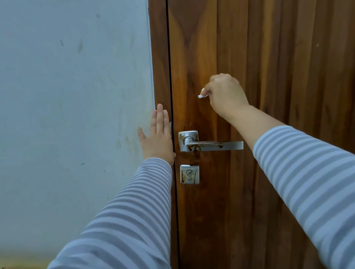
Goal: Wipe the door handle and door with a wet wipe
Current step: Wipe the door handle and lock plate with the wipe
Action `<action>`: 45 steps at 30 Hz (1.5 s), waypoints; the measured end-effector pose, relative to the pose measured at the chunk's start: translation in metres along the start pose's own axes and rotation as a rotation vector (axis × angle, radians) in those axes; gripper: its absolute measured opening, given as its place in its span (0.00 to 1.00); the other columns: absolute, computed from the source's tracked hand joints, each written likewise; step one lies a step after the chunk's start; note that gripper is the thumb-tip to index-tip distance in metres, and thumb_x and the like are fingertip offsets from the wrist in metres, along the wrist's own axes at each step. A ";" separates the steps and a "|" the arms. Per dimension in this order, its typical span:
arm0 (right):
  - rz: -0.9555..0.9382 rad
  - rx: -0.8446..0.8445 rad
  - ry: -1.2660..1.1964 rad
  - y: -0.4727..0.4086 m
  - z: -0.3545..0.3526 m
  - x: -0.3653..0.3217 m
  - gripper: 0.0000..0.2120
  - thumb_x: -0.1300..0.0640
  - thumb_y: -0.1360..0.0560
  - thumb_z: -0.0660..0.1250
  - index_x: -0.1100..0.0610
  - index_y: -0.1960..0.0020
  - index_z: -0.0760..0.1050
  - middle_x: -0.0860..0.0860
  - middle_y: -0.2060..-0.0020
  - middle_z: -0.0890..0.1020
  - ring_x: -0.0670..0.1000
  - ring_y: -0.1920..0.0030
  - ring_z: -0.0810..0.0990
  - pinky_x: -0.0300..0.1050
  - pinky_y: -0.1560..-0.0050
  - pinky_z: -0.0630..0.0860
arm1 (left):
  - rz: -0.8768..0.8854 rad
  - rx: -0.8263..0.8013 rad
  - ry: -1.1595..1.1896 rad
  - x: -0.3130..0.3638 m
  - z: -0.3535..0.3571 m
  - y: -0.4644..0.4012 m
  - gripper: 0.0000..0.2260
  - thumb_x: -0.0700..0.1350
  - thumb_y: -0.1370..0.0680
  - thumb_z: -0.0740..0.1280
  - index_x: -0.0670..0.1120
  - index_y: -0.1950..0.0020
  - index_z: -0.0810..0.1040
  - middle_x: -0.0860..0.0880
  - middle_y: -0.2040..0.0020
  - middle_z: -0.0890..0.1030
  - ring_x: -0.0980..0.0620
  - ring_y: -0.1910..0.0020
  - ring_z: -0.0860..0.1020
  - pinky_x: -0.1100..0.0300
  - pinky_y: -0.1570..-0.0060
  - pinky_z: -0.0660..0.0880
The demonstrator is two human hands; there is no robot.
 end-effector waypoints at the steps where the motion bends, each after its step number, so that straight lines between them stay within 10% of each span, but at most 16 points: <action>1: -0.007 -0.012 -0.001 0.004 0.003 0.001 0.09 0.64 0.25 0.66 0.58 0.47 0.83 0.54 0.53 0.82 0.54 0.50 0.79 0.43 0.51 0.75 | 0.002 0.000 0.004 0.000 0.000 0.000 0.56 0.59 0.26 0.71 0.41 0.24 0.28 0.44 0.25 0.25 0.46 0.23 0.33 0.39 0.27 0.54; 22: 0.065 -0.609 0.109 0.058 0.040 0.005 0.09 0.63 0.26 0.67 0.58 0.47 0.82 0.56 0.46 0.79 0.57 0.46 0.79 0.49 0.44 0.78 | 0.015 0.000 0.017 0.000 -0.003 0.003 0.56 0.60 0.27 0.71 0.42 0.24 0.29 0.44 0.24 0.26 0.46 0.23 0.34 0.39 0.27 0.53; 45: -0.435 -0.406 0.202 0.041 0.064 -0.092 0.10 0.61 0.24 0.64 0.57 0.43 0.78 0.53 0.50 0.79 0.52 0.49 0.78 0.45 0.52 0.77 | 0.093 0.087 0.068 -0.004 -0.001 0.002 0.54 0.63 0.26 0.68 0.43 0.24 0.29 0.46 0.23 0.28 0.48 0.23 0.33 0.33 0.29 0.43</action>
Point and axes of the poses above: each hand's wrist, its own y-axis away from the middle knuckle, its own z-axis out of the palm, x = y × z, the point moved 10 cm from there along -y, towards the middle knuckle
